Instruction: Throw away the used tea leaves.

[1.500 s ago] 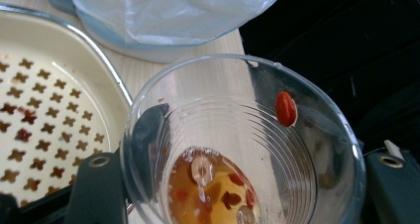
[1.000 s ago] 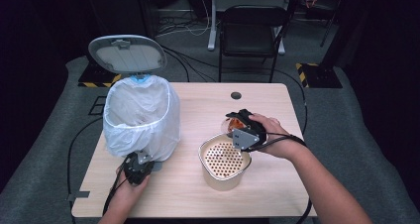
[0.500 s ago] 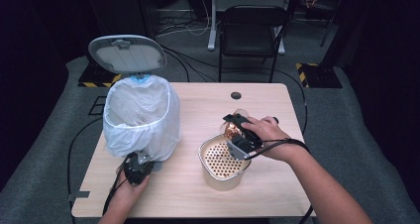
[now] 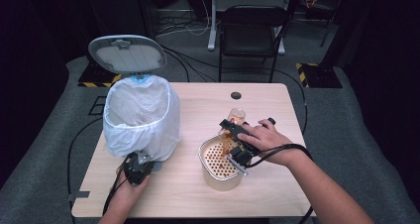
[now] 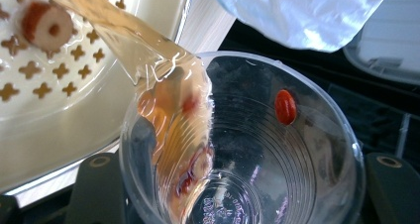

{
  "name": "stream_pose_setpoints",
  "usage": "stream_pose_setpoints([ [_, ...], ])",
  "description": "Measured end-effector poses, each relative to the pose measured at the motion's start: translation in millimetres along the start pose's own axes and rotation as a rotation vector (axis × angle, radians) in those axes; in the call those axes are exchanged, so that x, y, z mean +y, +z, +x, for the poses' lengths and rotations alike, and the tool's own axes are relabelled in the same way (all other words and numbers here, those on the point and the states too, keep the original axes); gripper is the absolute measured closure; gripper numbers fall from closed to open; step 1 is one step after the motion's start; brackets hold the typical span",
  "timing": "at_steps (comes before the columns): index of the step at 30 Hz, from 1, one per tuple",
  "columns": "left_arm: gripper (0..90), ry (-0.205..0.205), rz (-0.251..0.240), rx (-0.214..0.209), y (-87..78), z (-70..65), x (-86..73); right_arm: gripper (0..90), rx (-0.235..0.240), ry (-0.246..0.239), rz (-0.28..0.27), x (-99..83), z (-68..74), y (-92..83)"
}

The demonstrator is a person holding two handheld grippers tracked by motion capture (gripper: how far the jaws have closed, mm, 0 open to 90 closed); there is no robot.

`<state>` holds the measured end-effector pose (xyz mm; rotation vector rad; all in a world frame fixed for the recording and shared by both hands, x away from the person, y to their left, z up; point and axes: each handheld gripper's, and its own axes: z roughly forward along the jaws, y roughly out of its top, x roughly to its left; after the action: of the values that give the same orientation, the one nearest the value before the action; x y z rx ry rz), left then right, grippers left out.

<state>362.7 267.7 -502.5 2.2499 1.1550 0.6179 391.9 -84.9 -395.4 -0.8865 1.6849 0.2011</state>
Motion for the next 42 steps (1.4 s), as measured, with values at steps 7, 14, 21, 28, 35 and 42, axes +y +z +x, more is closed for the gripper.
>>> stream_pose_setpoints([
  [7, 87.3, -0.002, 0.004, 0.000, -0.1, -0.1, 0.0, 34.0, -0.049, -0.095, 0.010, 9.4, 10.5, 1.5],
  [14, 87.3, 0.000, 0.004, 0.004, 0.0, -0.4, 0.0, 34.0, -0.119, -0.222, 0.021, 15.1, 23.0, 5.2],
  [21, 87.3, 0.001, 0.007, 0.003, -0.2, -0.4, 0.2, 33.7, -0.153, -0.151, 0.025, 18.7, 32.5, 3.7],
  [28, 87.3, 0.003, 0.007, 0.004, -0.2, -0.4, 0.2, 33.7, -0.154, -0.229, 0.005, 19.2, 30.1, 4.8],
  [35, 87.3, 0.002, 0.007, 0.004, -0.3, -0.4, 0.2, 33.6, -0.174, -0.133, -0.001, 20.0, 32.2, 6.1],
  [42, 87.3, 0.003, 0.008, 0.004, -0.3, -0.4, 0.2, 33.3, -0.166, -0.101, -0.007, 18.6, 30.4, 5.2],
])
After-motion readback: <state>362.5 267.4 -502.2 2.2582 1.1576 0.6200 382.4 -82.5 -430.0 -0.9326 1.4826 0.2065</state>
